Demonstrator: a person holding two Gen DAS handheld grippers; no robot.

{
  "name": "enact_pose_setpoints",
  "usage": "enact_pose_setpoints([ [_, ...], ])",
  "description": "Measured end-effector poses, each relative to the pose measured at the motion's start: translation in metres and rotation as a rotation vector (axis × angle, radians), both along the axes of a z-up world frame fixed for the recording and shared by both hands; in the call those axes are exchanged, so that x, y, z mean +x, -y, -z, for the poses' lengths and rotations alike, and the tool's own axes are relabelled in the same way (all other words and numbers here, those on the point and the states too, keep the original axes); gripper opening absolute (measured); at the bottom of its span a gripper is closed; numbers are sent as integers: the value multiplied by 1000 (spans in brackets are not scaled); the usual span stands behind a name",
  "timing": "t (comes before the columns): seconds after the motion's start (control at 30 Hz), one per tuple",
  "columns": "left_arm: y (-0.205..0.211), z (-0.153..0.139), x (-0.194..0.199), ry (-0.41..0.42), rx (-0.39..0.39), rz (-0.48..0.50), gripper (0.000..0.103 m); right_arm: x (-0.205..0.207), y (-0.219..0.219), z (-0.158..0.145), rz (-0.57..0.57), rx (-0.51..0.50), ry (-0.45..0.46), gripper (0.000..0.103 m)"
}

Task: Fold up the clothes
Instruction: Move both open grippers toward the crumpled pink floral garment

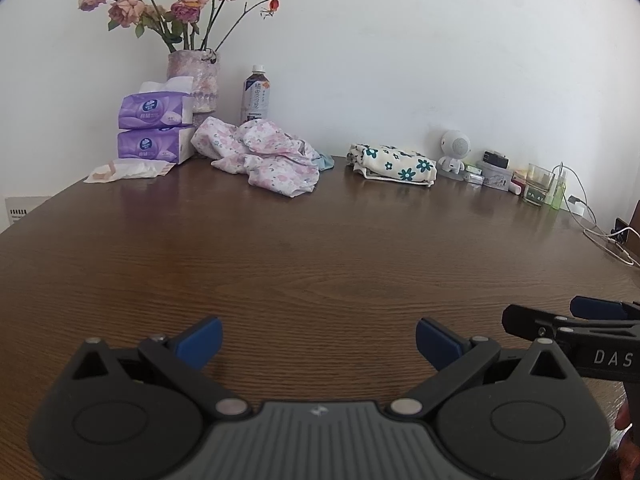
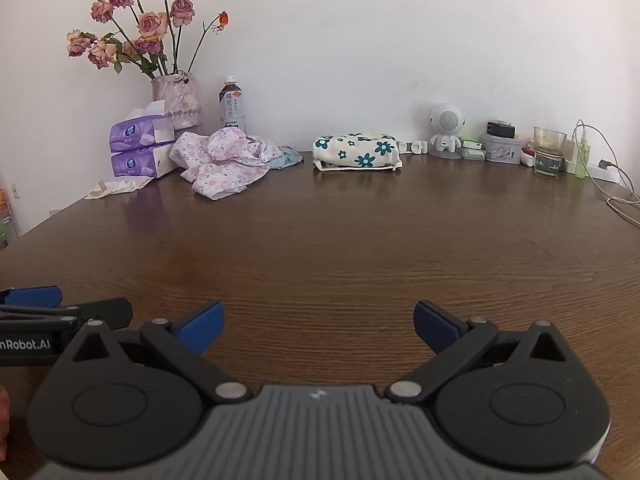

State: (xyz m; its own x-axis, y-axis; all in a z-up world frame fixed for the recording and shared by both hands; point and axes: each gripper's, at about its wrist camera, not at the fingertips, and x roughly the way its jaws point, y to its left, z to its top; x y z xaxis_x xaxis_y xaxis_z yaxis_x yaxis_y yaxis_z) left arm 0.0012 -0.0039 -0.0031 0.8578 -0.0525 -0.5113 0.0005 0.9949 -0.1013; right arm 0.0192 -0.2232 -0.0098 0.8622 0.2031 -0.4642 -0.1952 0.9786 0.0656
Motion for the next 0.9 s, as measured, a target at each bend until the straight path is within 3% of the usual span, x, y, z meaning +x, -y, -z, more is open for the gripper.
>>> enact_pose_setpoints([
  [0.17,-7,-9,8,-44,-46,17,103,9,9,-6,-15,53,-54,103],
  [0.67,-18,-94,68,9,50,32,103,71,-6,-67,-130,85,-45,103],
  [0.9,-33,-107,120,-10,64,-26,103,122,-26,-89,-196,91,-45,103],
])
